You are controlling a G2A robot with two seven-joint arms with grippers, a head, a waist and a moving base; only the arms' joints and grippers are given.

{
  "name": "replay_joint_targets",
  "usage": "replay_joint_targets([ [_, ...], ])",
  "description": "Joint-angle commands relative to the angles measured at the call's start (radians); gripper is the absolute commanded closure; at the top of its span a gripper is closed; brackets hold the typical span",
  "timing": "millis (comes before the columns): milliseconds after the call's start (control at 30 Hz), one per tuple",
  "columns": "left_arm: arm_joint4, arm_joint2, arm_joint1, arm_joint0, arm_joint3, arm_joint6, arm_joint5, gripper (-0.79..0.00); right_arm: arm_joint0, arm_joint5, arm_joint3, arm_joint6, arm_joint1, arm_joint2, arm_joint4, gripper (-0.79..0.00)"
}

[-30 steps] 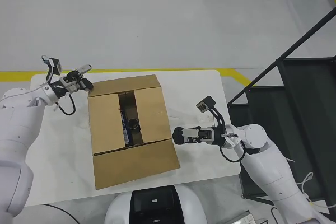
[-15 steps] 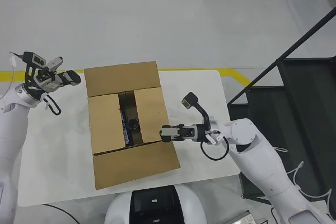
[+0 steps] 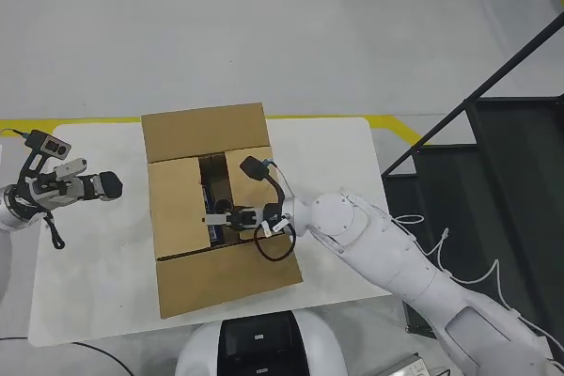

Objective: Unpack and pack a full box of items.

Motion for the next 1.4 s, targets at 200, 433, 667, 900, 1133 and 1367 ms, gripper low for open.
replay_joint_targets([
  [200,0.001,0.001,0.000,-0.003,0.003,0.001,-0.001,-0.785,0.001,0.001,0.001,0.001,0.000,-0.001,-0.001,-0.785],
  [433,0.045,0.008,0.000,0.008,-0.028,0.056,0.008,-0.785,-0.005,0.016,-0.006,-0.020,-0.005,-0.009,-0.003,-0.785],
  [667,0.065,-0.034,0.011,0.023,-0.054,0.085,0.035,-0.785,0.088,0.052,0.070,-0.023,-0.066,-0.120,0.003,-0.785],
  [900,0.071,-0.095,0.026,0.061,-0.061,0.081,0.040,-0.785,0.164,0.059,0.199,-0.039,-0.139,-0.209,0.045,-0.785],
  [1133,0.000,-0.148,0.031,0.087,-0.078,0.110,0.061,-0.785,0.180,-0.156,0.189,-0.008,-0.176,-0.224,0.076,-0.785],
  [1367,-0.062,-0.174,0.031,0.101,-0.117,0.111,0.084,-0.785,0.209,-0.218,0.153,-0.056,-0.221,-0.270,0.016,-0.785],
])
